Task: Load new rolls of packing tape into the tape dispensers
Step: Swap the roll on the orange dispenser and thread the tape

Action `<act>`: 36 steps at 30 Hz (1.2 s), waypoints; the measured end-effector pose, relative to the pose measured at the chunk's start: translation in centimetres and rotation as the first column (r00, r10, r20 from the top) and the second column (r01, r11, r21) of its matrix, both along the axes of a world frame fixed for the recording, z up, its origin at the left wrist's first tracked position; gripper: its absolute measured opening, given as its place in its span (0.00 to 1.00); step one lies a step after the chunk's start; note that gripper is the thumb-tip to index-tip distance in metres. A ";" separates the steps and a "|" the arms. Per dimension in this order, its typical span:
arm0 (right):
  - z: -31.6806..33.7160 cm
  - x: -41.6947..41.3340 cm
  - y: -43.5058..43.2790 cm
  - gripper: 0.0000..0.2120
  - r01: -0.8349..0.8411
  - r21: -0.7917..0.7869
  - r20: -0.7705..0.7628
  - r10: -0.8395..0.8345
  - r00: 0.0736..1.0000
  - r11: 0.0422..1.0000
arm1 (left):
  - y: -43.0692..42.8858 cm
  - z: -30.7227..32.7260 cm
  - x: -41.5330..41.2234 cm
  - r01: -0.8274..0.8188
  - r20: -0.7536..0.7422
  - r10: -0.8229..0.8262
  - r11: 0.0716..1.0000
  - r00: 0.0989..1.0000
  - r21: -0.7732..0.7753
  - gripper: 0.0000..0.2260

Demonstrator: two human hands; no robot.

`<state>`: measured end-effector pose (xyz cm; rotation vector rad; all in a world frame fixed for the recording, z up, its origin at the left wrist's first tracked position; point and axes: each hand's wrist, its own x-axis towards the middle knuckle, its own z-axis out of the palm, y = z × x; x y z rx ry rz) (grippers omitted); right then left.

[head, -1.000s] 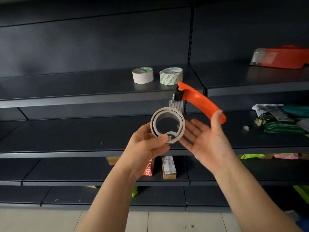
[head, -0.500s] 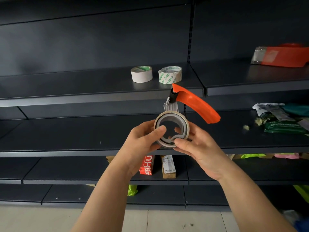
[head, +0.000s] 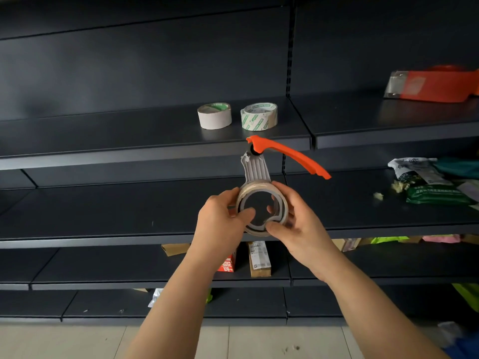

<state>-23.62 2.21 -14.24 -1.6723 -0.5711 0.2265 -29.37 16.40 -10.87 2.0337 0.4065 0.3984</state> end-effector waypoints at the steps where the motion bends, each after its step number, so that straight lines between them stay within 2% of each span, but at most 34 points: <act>1: 0.0 0.1 0.0 0.32 0.008 0.008 0.011 -0.009 1.000 1.000 | 0.0 0.0 0.0 -0.004 0.006 0.004 0.999 1.000 0.036 0.17; 4: -0.3 0.1 0.2 0.33 -0.028 0.101 -0.038 0.032 0.999 0.994 | 0.1 -0.1 0.3 -0.065 0.075 0.056 0.990 0.996 0.125 0.12; 8: 0.1 0.2 0.2 0.27 -0.146 0.351 -0.213 0.231 0.949 0.925 | 0.5 -0.6 0.7 -0.119 0.033 0.118 0.993 0.992 0.015 0.07; 10: 0.2 0.6 0.0 0.24 -0.093 0.441 -0.300 0.245 0.922 0.893 | 0.5 -0.7 0.8 -0.105 -0.008 0.105 0.992 0.994 -0.069 0.09; 13: 0.2 1.6 0.2 0.15 0.099 0.464 -0.411 0.116 0.904 0.880 | 0.1 -0.2 0.3 -0.057 -0.028 0.051 0.956 0.998 -0.286 0.08; 16: 0.5 3.1 -0.2 0.18 0.301 0.424 -0.482 -0.069 0.873 0.854 | 0.4 0.9 0.0 -0.074 -0.016 0.073 0.930 0.997 -0.361 0.08; 21: 3.2 4.6 -0.2 0.16 0.269 0.564 -0.421 -0.009 0.907 0.781 | 2.0 2.4 0.8 -0.121 -0.087 0.106 0.976 0.991 -0.183 0.12; 25: 6.5 5.7 0.6 0.16 0.256 0.715 -0.383 0.059 0.922 0.650 | 3.4 4.0 2.4 -0.198 -0.036 0.195 0.977 0.980 -0.076 0.13; 28: 7.9 6.8 1.5 0.16 0.249 0.760 -0.397 0.124 0.910 0.601 | 5.5 5.8 4.3 -0.293 0.009 0.296 0.946 0.955 -0.137 0.11; 32: 9.2 8.8 3.4 0.18 0.152 0.738 -0.366 0.200 0.909 0.657 | 8.8 7.1 7.3 -0.363 -0.005 0.371 0.904 0.929 -0.228 0.09; 36: 10.3 11.3 5.3 0.18 0.055 0.734 -0.333 0.288 0.898 0.676 | 12.4 7.5 9.4 -0.497 -0.061 0.503 0.815 0.862 -0.298 0.12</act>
